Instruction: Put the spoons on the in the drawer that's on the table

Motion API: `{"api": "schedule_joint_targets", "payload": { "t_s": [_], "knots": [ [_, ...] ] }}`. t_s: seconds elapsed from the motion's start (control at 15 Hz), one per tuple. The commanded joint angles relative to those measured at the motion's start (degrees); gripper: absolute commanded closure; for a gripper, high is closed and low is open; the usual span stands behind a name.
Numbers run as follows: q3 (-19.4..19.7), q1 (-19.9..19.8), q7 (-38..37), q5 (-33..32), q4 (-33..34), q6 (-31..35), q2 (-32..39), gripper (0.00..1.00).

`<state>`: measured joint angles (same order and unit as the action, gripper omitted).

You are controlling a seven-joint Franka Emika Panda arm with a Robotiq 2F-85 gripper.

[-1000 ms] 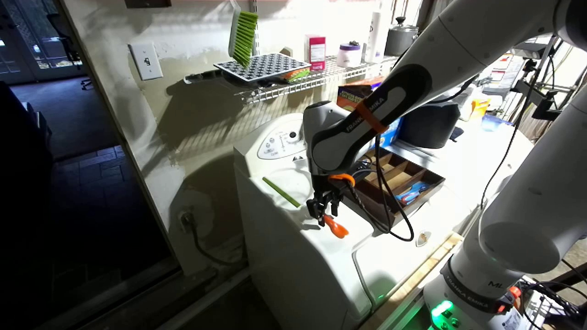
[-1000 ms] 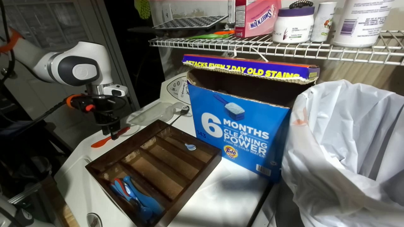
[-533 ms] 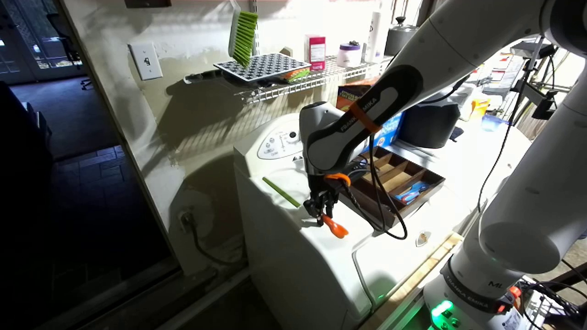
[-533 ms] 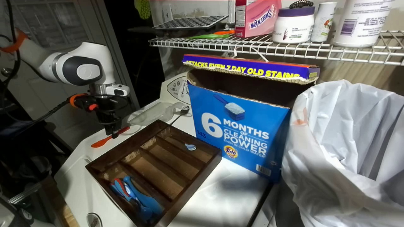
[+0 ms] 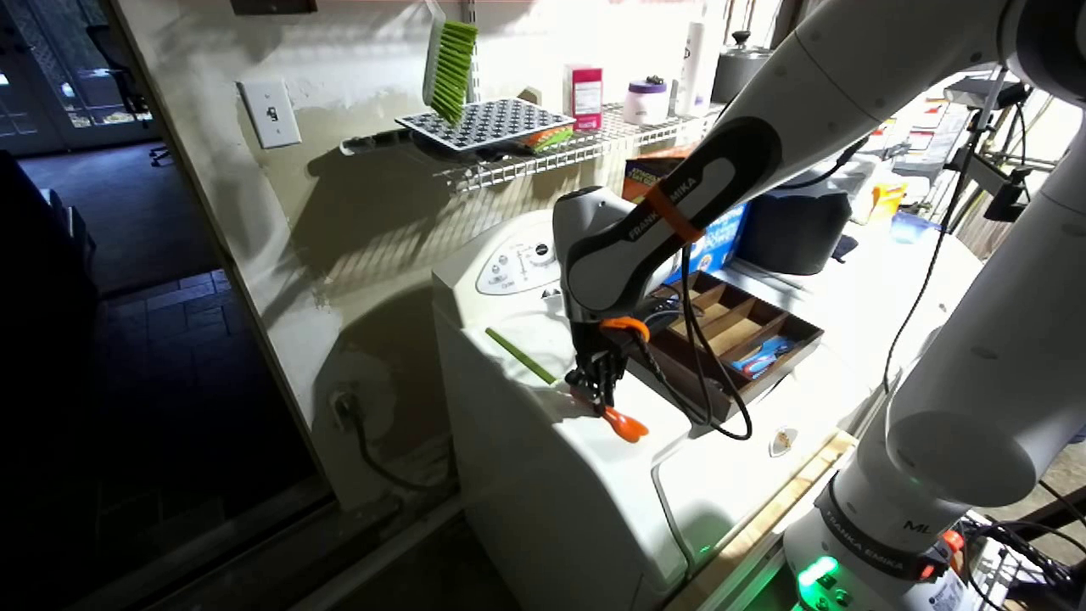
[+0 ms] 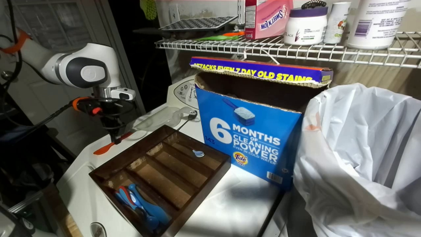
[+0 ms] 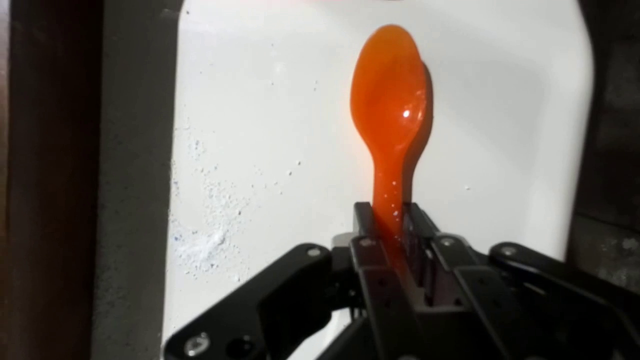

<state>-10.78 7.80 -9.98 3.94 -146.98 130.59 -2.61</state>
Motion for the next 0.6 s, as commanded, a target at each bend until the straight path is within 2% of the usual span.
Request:
{"api": "schedule_joint_targets", "payload": {
  "t_s": [0.0, 0.33, 0.53],
  "knots": [
    [0.7, 0.2, -0.9, -1.3, 0.7, -5.3, -2.2, 0.96],
    [2.4, -1.0, -0.4, -2.4, -0.3, -10.5, -8.4, 0.96],
    [3.2, -2.3, -2.0, -5.2, 0.1, -14.5, -12.3, 0.96]
  ]
}}
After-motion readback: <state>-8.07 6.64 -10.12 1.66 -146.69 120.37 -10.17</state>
